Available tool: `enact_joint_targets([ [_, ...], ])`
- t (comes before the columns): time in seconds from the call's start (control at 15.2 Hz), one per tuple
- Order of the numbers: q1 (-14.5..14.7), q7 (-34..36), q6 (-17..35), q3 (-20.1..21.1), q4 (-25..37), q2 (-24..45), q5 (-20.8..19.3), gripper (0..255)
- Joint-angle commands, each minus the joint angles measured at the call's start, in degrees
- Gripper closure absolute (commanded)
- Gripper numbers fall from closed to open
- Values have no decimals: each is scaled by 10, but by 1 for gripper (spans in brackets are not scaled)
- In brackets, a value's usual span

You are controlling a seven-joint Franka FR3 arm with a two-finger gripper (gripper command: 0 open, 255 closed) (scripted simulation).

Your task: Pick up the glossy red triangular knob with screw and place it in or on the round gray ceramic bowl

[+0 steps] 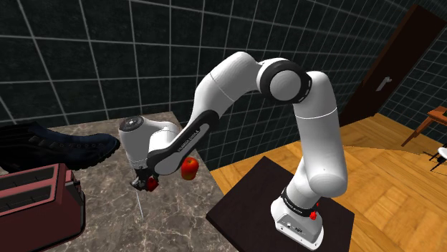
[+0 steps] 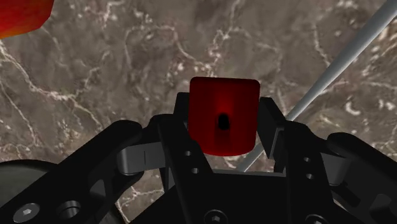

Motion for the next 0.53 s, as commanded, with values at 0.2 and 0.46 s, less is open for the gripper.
enact_joint_targets([
  [0.2,-9,-13,-23,12,-6,-31,16,255],
  [0.46,-15,-23,-43,20,-7,-54,30,255],
])
